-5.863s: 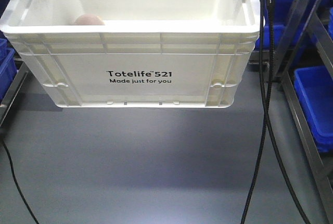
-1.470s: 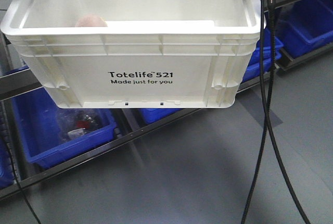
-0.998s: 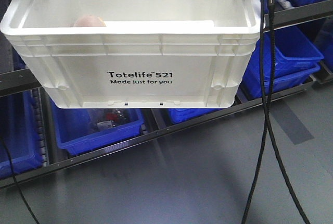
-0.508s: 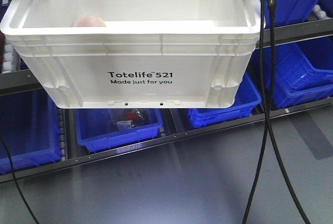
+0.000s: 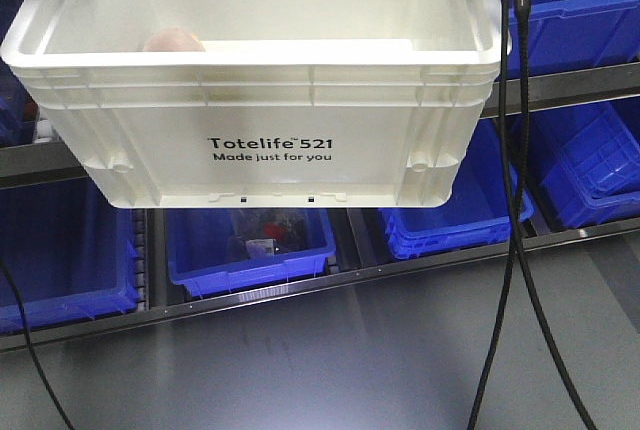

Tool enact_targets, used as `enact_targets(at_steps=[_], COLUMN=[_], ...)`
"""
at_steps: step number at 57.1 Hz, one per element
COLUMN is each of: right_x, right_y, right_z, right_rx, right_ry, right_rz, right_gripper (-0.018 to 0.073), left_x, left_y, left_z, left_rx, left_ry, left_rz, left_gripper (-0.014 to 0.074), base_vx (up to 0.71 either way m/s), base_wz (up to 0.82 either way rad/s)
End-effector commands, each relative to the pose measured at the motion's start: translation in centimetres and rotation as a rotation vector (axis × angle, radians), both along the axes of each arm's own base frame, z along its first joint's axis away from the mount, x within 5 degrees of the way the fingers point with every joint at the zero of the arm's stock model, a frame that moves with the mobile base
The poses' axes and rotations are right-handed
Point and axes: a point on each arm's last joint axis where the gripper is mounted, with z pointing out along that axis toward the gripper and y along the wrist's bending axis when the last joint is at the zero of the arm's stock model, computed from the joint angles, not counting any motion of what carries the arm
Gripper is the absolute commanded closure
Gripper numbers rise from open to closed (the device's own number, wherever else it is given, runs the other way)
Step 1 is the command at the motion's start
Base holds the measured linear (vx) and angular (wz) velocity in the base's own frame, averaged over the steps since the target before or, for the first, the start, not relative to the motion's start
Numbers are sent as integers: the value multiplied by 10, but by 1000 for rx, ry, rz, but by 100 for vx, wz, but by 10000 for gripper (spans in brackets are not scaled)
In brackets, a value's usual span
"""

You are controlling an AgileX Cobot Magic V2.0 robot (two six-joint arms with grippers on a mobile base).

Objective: Place moving items into box and shelve
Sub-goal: 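Hold the tote above the shelf roller lane while the base aligns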

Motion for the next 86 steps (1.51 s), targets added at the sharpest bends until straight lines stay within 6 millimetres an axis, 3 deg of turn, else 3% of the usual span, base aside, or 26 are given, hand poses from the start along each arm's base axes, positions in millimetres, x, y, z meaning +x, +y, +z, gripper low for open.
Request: enact_targets(at_steps=[1, 86], right_x=[-14, -14], right_y=[-10, -10], right_z=[49, 49], right_rx=[12, 12], right_ry=[-248, -247], right_rz=[3, 3], right_gripper=[563, 563], left_x=[-15, -15], left_y=[0, 0], left_z=[44, 44], left_rx=[-17, -17], left_ry=[-226, -226], left_rz=[26, 26], left_gripper=[594, 594], base_vx=[6, 7], base_wz=[7, 4])
